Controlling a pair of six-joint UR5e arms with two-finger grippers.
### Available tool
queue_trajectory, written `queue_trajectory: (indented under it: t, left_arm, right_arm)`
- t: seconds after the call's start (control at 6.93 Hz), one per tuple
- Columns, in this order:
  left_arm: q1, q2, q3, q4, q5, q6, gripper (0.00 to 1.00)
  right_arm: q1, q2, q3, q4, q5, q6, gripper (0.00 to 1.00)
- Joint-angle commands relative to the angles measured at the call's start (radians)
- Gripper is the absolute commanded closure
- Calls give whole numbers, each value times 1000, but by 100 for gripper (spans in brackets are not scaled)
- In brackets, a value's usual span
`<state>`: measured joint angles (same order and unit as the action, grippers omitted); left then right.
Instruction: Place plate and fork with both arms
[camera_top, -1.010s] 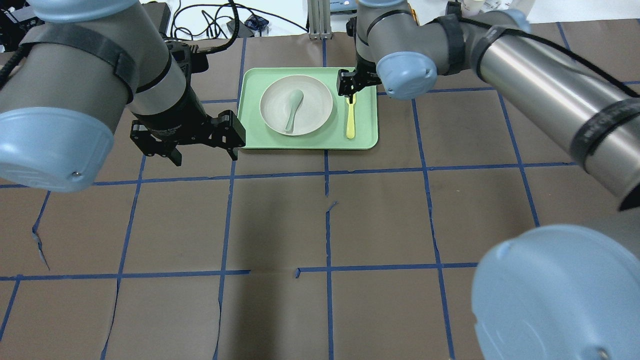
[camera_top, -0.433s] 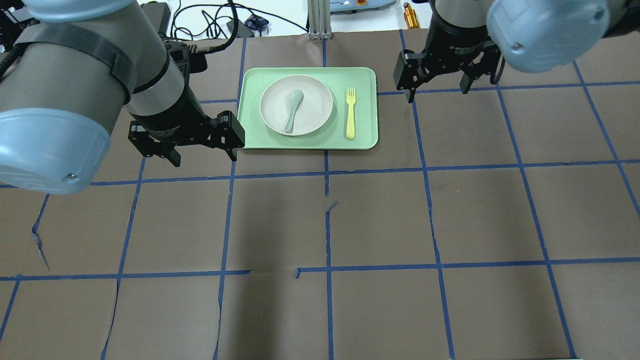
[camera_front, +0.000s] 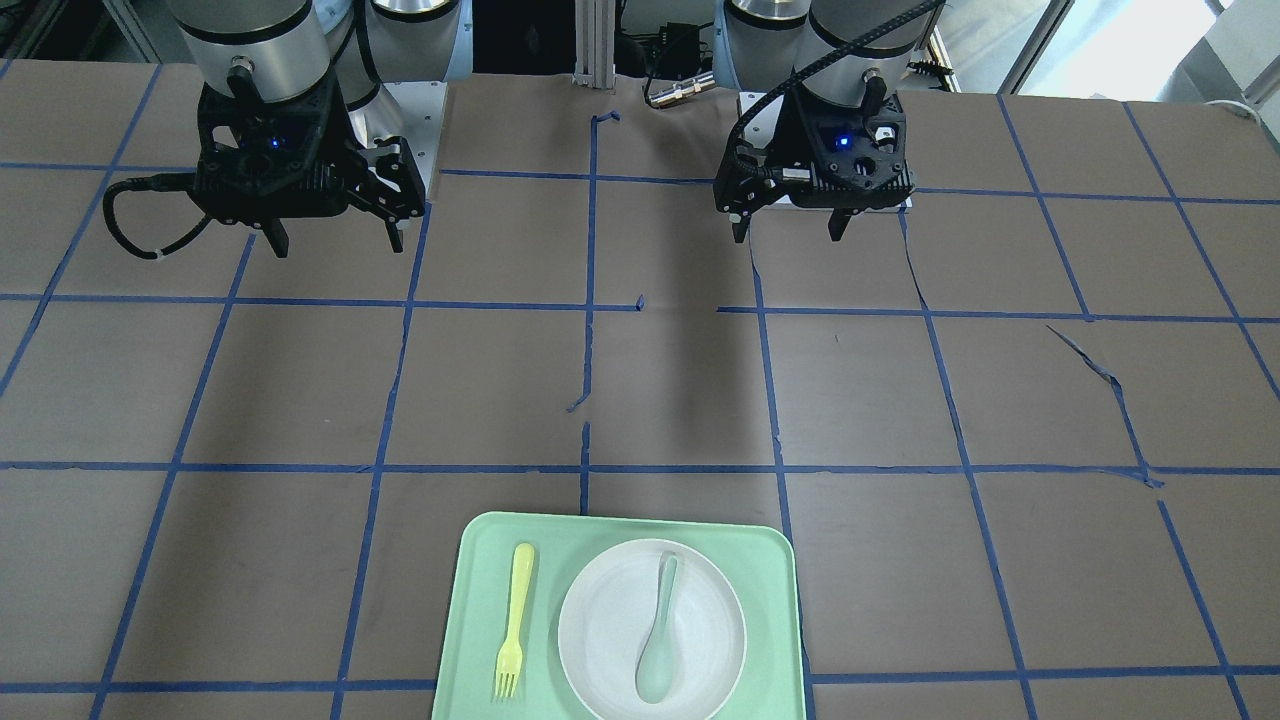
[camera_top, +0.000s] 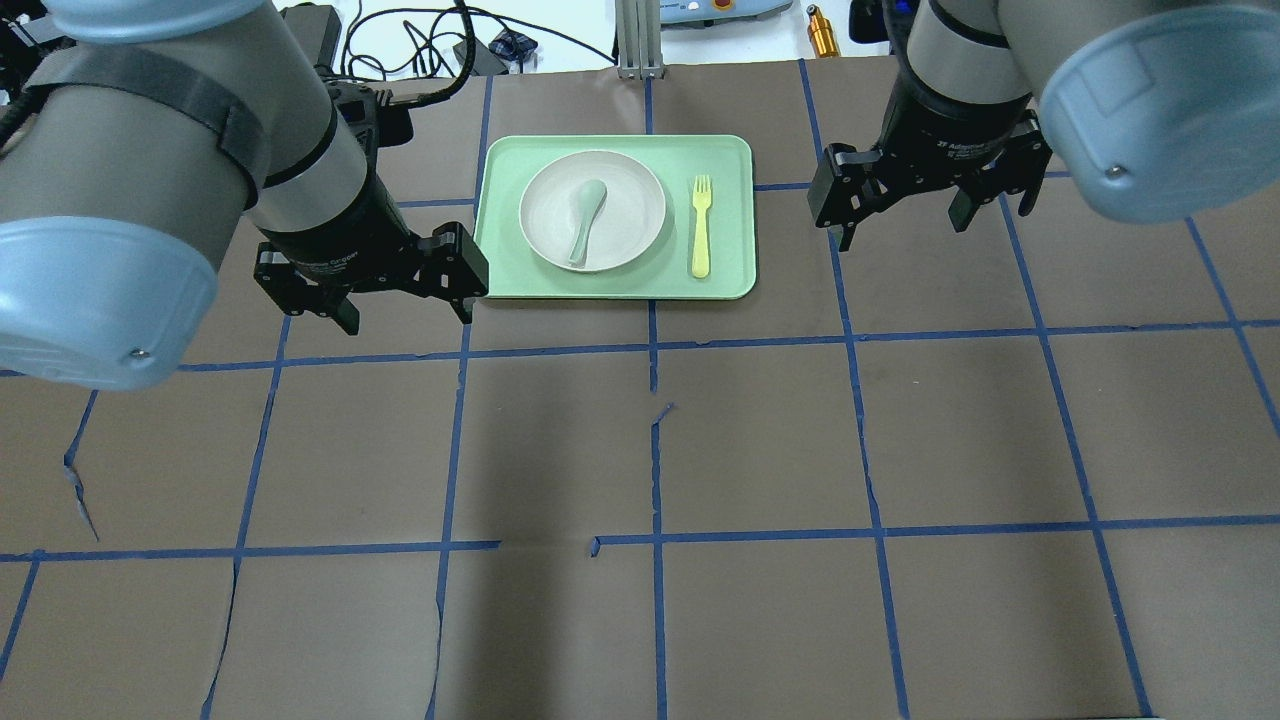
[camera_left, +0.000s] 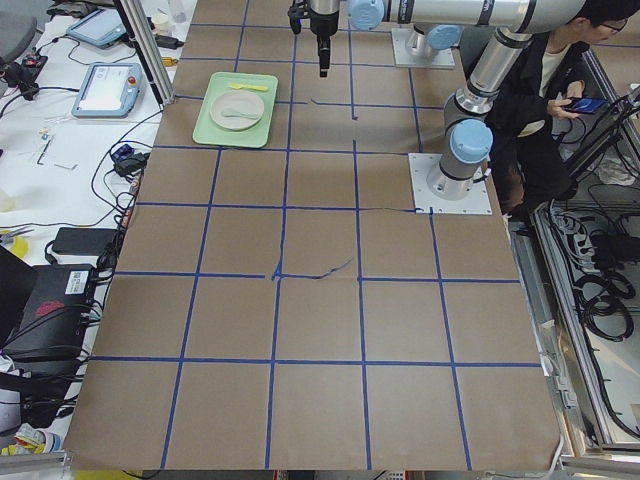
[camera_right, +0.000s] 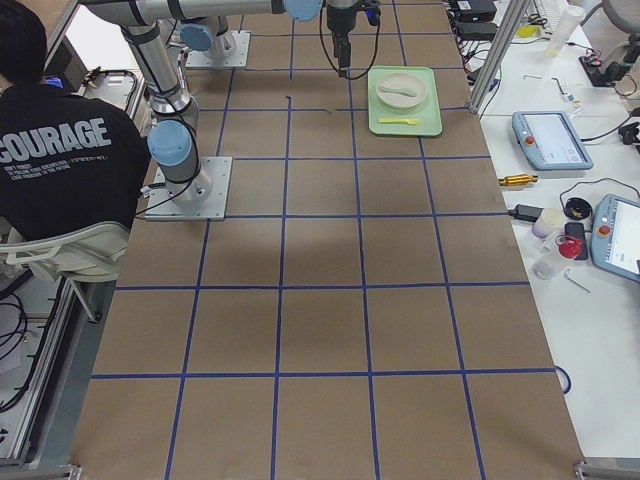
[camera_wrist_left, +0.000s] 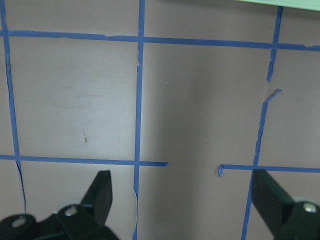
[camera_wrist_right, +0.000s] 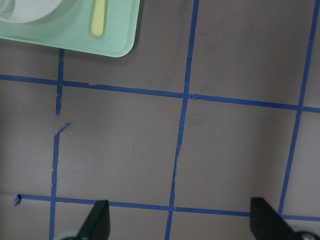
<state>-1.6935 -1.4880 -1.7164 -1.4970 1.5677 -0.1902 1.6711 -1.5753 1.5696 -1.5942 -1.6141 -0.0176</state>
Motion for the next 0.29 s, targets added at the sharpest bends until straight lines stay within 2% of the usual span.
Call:
queue_trajectory:
  t: [0.0,0.14]
  left_arm:
    - [0,0,3,0,0,0,0]
    - [0,0,3,0,0,0,0]
  right_arm:
    - [1,1,-5,-4,0,-1,0]
    - [2,1,-6,-6,2,1,0]
